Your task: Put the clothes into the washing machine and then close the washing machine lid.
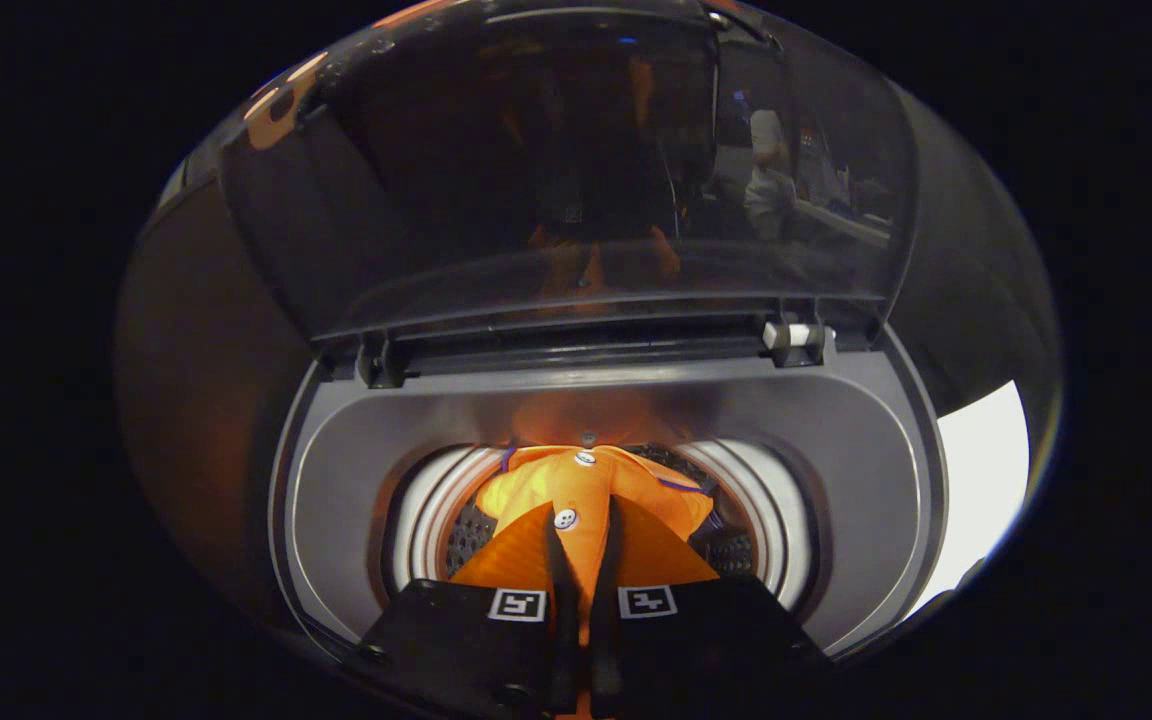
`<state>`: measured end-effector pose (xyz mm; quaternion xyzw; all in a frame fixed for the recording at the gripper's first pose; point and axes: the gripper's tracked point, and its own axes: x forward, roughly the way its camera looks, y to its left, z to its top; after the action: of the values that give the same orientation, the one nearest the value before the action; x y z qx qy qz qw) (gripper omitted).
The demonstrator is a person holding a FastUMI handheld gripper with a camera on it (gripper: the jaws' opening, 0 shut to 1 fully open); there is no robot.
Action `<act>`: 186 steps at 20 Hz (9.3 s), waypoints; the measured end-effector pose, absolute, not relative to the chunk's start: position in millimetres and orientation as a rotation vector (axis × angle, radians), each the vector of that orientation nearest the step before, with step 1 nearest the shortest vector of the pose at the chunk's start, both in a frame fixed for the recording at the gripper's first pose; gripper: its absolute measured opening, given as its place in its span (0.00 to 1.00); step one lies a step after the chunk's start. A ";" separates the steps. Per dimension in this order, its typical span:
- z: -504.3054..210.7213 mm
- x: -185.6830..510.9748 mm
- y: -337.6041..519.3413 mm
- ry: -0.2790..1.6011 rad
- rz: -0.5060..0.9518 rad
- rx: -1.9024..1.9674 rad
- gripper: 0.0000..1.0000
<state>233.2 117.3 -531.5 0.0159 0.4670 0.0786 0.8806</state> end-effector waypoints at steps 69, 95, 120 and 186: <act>-170.8 294.0 150.4 0.286 0.210 0.067 0.99; -263.6 426.0 148.9 0.439 0.124 -0.030 0.98; -262.0 346.0 134.0 0.373 0.143 -0.032 1.00; 33.6 135.7 48.9 -0.010 0.194 0.022 1.00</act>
<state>135.7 48.9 33.6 0.0110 -0.0050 0.0969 0.9952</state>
